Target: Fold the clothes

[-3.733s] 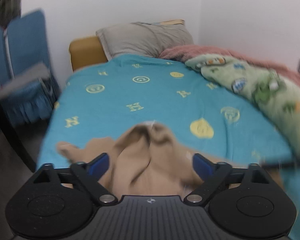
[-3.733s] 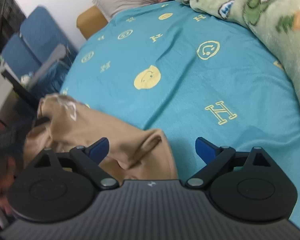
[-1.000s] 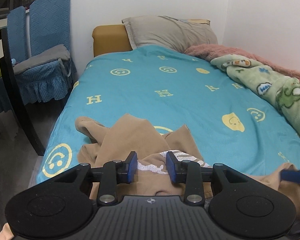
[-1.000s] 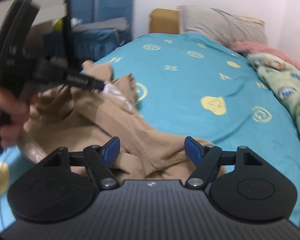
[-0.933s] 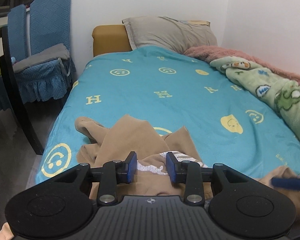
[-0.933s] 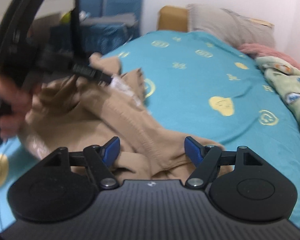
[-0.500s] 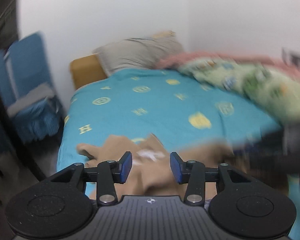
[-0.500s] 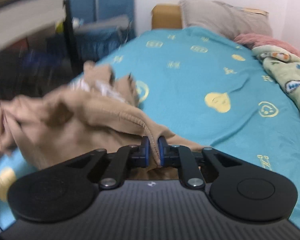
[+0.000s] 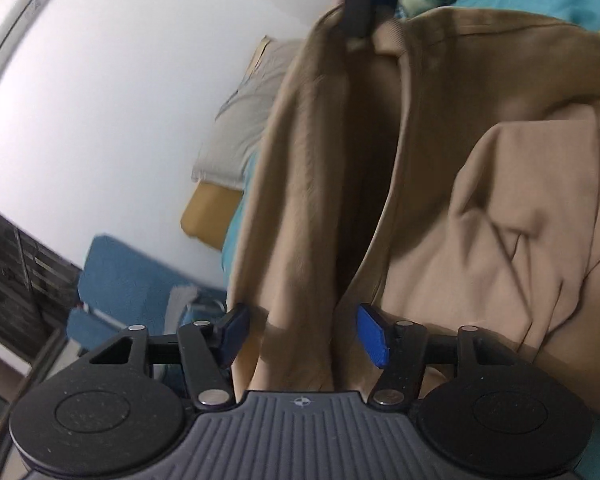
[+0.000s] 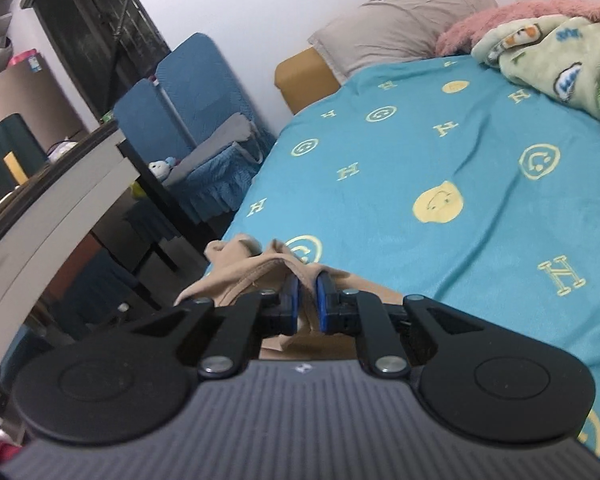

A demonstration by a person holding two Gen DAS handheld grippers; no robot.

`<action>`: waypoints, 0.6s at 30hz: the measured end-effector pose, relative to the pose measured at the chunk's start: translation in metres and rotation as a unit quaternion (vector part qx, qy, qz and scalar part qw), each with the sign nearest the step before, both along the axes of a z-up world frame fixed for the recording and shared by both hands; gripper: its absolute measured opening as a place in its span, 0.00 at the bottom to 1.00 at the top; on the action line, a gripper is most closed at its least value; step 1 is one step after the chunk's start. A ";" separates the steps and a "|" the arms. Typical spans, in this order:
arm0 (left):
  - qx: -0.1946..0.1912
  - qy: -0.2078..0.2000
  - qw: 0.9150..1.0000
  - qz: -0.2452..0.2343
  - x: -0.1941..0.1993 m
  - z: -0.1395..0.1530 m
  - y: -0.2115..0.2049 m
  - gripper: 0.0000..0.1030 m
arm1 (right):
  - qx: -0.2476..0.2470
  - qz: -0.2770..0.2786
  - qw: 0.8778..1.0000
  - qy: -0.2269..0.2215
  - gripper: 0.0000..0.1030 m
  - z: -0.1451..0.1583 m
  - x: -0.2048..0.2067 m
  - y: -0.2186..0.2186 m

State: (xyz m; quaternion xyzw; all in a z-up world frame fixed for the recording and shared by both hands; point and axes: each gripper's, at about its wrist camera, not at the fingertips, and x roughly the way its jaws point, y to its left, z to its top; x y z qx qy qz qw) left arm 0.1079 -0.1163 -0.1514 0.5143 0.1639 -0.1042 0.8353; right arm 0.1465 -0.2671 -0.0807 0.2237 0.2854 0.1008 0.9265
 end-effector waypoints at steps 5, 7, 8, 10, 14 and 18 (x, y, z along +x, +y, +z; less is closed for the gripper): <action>-0.053 0.035 0.997 0.032 0.011 0.023 0.020 0.10 | -0.025 -0.006 1.000 -0.009 0.12 0.001 0.001 -0.001; -0.084 0.051 0.995 0.029 0.006 0.035 0.028 0.07 | -0.041 -0.007 0.999 -0.014 0.12 0.003 0.001 0.002; -0.096 0.052 0.994 0.018 -0.001 0.044 0.032 0.06 | -0.051 -0.009 0.999 -0.017 0.12 0.005 -0.001 0.002; -0.119 0.050 0.992 -0.007 -0.016 0.062 0.041 0.06 | -0.065 -0.009 0.997 -0.025 0.12 0.012 -0.007 0.004; -0.228 0.099 0.968 -0.034 -0.040 0.105 0.075 0.05 | -0.082 0.018 0.996 -0.017 0.12 0.022 -0.024 0.005; -0.333 0.223 0.915 -0.044 -0.016 0.104 0.112 0.05 | -0.093 0.057 0.994 0.002 0.12 0.029 -0.043 0.005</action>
